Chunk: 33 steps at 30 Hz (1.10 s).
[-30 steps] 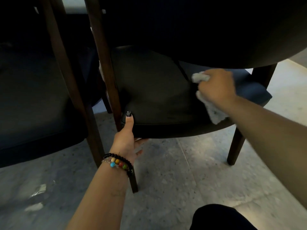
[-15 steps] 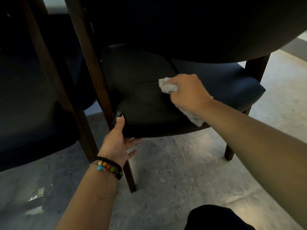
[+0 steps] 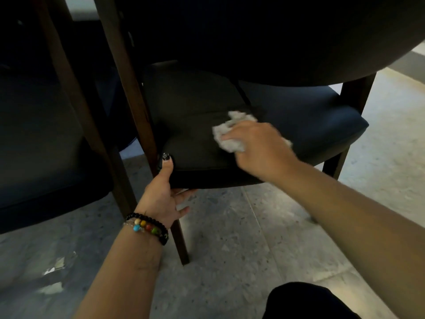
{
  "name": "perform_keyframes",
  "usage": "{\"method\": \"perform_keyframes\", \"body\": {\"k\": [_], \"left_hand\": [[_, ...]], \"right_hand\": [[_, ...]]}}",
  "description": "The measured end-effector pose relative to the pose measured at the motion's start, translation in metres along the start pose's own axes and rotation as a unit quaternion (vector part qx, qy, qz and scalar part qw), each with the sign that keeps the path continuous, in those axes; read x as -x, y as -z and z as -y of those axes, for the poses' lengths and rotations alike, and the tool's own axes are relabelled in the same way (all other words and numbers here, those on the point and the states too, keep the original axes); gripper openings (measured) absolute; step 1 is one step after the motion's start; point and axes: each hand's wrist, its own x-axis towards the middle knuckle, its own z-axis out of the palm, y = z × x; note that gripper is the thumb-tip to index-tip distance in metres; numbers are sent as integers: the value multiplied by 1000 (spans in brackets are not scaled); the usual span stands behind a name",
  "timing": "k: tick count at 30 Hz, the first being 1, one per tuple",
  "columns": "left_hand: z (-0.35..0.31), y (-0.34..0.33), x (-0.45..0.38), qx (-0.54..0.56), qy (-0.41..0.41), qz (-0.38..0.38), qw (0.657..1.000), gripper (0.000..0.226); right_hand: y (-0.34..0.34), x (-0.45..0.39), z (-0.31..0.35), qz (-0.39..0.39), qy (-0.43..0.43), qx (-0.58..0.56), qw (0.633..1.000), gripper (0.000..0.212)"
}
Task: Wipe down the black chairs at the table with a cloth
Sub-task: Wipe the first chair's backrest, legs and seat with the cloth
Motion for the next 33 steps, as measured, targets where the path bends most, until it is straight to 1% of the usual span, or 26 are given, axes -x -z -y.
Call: {"method": "perform_keyframes", "body": {"k": [2,3,4,5,7,9,10,12,14,15,17,20,22,25,26,28,30,31,33], "left_hand": [[1,0,1,5,-2,-4,1000,46],[3,-1,2,5,-6,-6,1000,44],[5,-3,4,4,-9,-9,1000,39],[6,-5,5,1,-13,-10,1000,36],[7,-11,9,-1,-25,-9,1000,32],[8,-15,13,17,-28,-5,999,34],[8,-15,14,36,-24,0,999,37],[9,-17,14,79,-4,22,997,43],[10,-20,14,95,11,50,994,50],[11,-24,15,88,15,63,994,54],[15,-34,18,73,23,83,994,59],[24,-49,21,64,30,106,992,55],[25,-55,20,54,28,93,994,54],[24,-57,16,49,37,63,996,62],[23,-58,16,51,42,55,996,66],[24,-58,16,55,46,47,996,73],[24,-58,17,57,44,47,996,78],[24,-58,17,59,41,47,996,78],[25,-58,18,63,33,40,997,77]], "right_hand": [[2,4,-16,-74,-93,-16,993,44],[-3,2,-11,-117,-126,-37,984,40],[-11,0,2,-144,-144,-46,978,36],[-22,-3,19,-148,-143,-40,978,30],[-42,-7,52,-146,-82,-39,985,23],[-42,-7,61,-140,-47,-67,987,32],[-37,-7,55,-119,-34,-86,989,39],[-27,-2,36,-42,8,-97,994,48],[-21,4,22,27,57,-54,997,52],[-19,6,17,42,84,-29,995,52],[-14,9,11,35,128,3,991,48],[-9,11,2,35,151,2,988,40],[-6,13,-7,34,158,-1,987,38],[1,21,-29,10,166,2,986,36],[6,26,-41,-2,157,0,988,35],[20,35,-74,-27,109,28,993,38],[37,40,-113,-45,37,81,995,41],[46,42,-130,-61,-12,82,995,38],[61,41,-148,-112,-130,5,985,24]]}}
